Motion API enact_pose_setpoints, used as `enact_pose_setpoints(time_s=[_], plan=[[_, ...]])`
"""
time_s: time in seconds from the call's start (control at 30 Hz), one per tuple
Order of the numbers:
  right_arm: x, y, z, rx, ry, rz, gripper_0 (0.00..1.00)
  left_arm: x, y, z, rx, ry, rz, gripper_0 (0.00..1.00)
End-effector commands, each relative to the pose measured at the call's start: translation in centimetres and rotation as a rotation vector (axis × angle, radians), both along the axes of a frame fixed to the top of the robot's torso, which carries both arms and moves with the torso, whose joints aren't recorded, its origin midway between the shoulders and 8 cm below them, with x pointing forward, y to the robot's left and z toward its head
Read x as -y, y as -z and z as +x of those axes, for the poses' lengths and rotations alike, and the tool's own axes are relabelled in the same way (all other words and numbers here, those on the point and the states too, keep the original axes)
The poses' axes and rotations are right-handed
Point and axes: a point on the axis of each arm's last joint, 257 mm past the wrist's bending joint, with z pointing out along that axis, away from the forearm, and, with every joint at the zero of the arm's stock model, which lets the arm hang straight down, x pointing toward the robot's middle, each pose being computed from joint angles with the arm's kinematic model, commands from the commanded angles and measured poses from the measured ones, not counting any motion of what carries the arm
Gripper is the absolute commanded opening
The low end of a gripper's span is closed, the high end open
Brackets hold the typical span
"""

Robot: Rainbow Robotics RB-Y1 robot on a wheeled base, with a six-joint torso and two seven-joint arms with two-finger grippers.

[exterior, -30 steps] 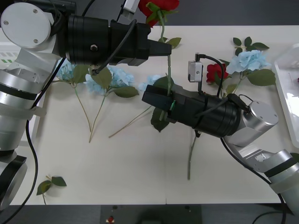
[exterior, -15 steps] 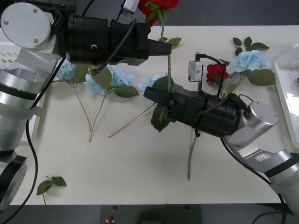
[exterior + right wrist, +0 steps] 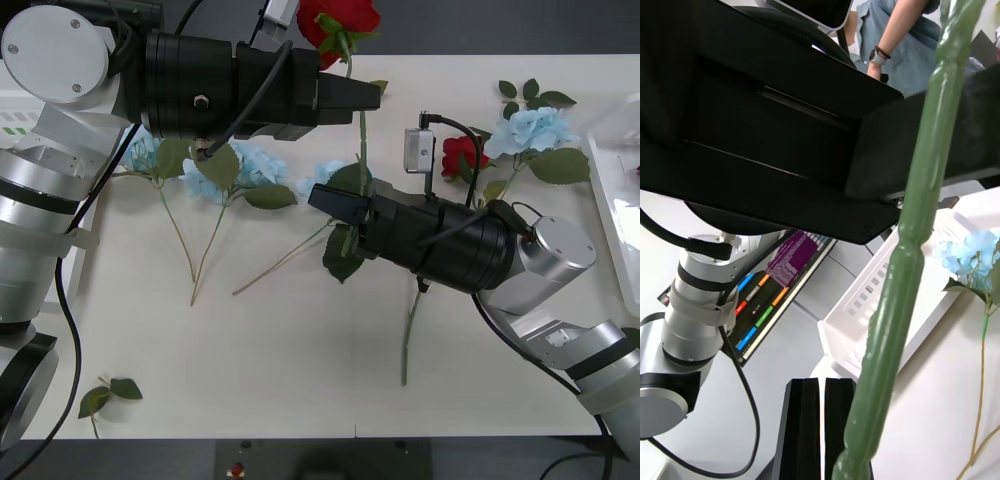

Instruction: Put the red flowers into the right box and the blue flowers into the left box

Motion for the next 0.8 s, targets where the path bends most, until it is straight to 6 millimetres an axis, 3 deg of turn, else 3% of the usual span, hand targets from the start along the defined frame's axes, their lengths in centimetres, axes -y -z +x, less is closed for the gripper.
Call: enact_pose_setpoints(time_s=[0.03, 0.27, 0.33, 0.47, 0.67, 0.8], plan=[[-0.4, -2.2, 0.2, 0.011, -0.014, 0.034, 0.00, 0.4, -2.1, -0.2, 0.070, 0.016, -0.010, 1.00], [0.0, -1.9, 0.3, 0.011, -0.010, 0.019, 0.00, 0.4, -2.1, -0.2, 0.070, 0.016, -0.010, 1.00], [0.6, -1.9, 0.8, 0.011, -0.003, -0.005, 0.00, 0.3, -1.0, -0.1, 0.042, 0.010, -0.010, 1.00], [2.3, -0.7, 1.9, -0.040, 0.006, -0.087, 0.00, -0.6, -1.4, 0.2, 0.048, -0.007, -0.021, 1.00], [7.3, 0.6, 4.9, -0.107, 0.088, -0.241, 0.00, -3.8, -1.5, 1.8, 0.071, -0.068, 0.009, 1.00], [12.5, 1.0, 7.0, -0.167, 0.167, -0.331, 0.00, -7.3, -0.3, 3.1, 0.074, -0.128, 0.065, 1.00]])
